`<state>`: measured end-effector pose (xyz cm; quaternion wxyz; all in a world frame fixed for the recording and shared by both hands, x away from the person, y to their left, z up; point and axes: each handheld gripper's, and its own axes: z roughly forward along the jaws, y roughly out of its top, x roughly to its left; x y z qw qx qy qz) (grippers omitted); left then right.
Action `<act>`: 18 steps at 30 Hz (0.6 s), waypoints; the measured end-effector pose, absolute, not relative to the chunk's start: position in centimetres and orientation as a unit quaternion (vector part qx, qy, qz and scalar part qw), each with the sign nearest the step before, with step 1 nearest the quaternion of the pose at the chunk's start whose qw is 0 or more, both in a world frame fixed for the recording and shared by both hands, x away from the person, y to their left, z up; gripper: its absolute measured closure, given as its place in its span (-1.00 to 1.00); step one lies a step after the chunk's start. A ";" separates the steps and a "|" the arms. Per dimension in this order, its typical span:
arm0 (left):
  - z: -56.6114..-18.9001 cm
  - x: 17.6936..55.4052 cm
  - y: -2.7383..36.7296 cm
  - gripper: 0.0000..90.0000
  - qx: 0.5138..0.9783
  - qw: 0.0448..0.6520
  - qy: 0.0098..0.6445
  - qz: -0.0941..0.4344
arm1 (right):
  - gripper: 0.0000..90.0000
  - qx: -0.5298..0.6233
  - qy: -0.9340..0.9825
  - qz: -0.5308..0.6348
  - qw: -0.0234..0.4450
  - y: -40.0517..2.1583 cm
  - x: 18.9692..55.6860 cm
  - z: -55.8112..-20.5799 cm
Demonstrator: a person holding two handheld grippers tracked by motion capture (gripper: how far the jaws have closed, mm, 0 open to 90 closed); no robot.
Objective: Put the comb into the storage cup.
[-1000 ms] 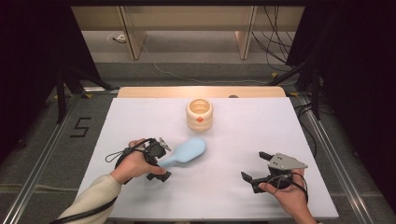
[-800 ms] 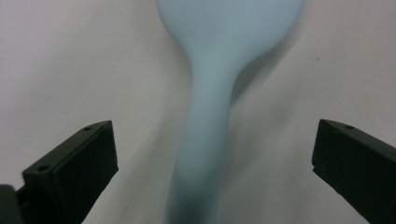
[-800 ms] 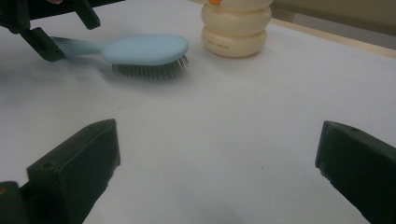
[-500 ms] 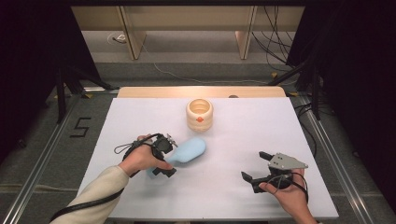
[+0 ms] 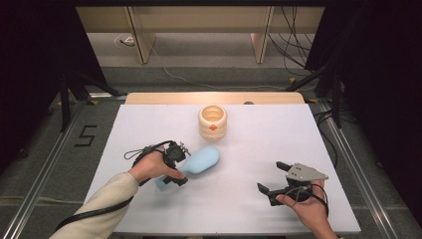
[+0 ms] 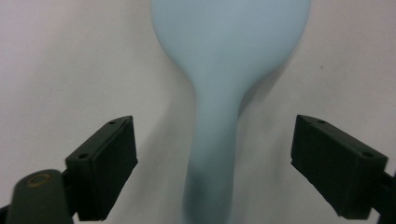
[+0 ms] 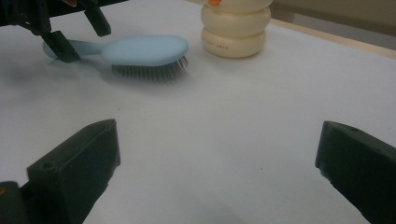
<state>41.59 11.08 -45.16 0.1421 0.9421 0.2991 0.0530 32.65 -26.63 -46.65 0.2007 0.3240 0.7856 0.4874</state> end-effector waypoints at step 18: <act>-45.2 42.4 10.4 -0.29 0.949 0.133 0.286 0.034 | -0.98 0.323 0.786 0.487 0.201 -26.6 32.6 -46.6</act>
